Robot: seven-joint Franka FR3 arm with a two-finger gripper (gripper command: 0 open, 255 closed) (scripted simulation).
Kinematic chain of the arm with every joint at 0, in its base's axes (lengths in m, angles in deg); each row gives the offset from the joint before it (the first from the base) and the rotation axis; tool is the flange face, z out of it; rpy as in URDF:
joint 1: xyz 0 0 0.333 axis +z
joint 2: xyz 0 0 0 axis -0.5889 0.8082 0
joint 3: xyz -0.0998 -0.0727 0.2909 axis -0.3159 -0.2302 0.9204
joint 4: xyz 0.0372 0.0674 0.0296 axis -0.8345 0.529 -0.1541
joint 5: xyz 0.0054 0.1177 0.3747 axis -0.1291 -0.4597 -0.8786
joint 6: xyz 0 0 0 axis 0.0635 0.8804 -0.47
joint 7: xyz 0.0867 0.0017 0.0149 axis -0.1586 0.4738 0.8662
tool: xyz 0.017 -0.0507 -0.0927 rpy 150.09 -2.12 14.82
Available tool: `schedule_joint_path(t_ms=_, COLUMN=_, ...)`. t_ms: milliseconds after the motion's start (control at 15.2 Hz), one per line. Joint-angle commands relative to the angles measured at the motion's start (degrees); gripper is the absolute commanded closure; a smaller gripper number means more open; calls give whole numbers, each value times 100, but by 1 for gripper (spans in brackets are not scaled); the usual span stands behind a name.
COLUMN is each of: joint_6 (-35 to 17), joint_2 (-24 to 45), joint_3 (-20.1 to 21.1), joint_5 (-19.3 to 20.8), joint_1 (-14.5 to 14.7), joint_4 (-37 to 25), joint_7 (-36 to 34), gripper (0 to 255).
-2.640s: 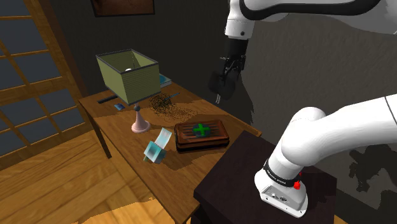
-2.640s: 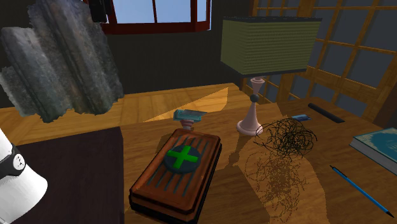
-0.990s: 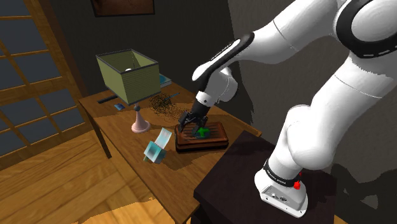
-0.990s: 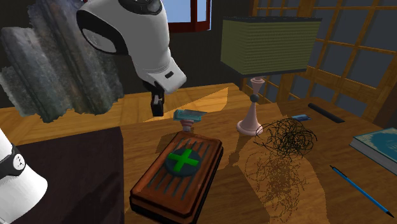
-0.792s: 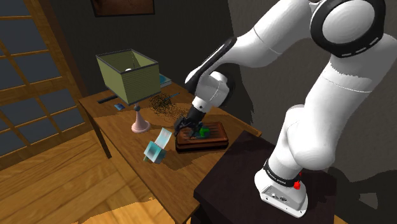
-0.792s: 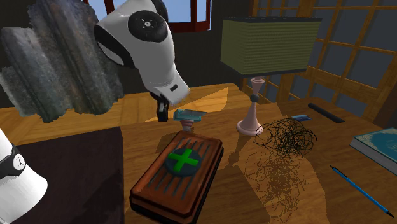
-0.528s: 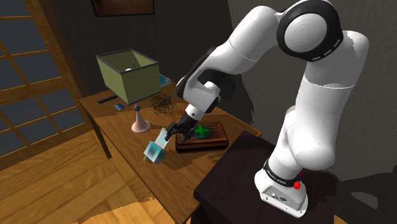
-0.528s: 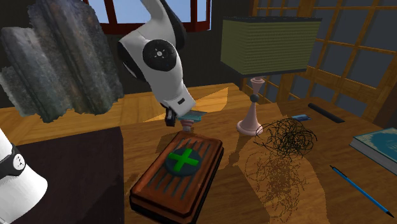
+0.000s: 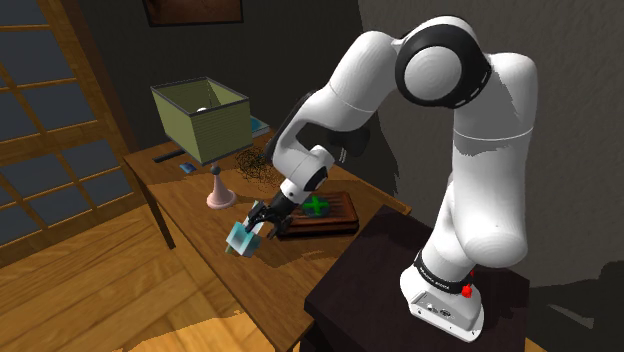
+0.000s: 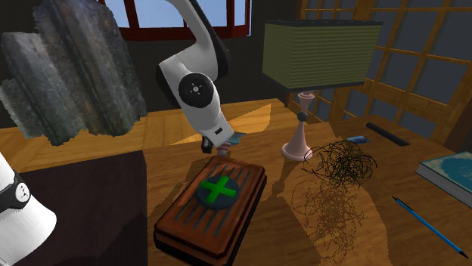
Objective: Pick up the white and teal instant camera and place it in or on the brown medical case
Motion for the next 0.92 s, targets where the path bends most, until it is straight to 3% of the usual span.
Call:
schedule_joint_path(t_ms=0, joint_6=-17, joint_2=173, joint_3=51, joint_5=-169, joint_1=31, joint_4=-109, joint_7=106, gripper=0)
schedule_joint_path(t_ms=594, joint_6=-35, joint_2=299, joint_3=89, joint_5=-275, joint_1=59, joint_4=-202, joint_7=158, gripper=0)
schedule_joint_path(t_ms=660, joint_6=-35, joint_2=299, joint_3=89, joint_5=-275, joint_1=59, joint_4=-202, joint_7=158, gripper=255)
schedule_joint_path(t_ms=858, joint_6=-35, joint_2=299, joint_3=89, joint_5=-275, joint_1=59, joint_4=-202, joint_7=158, gripper=255)
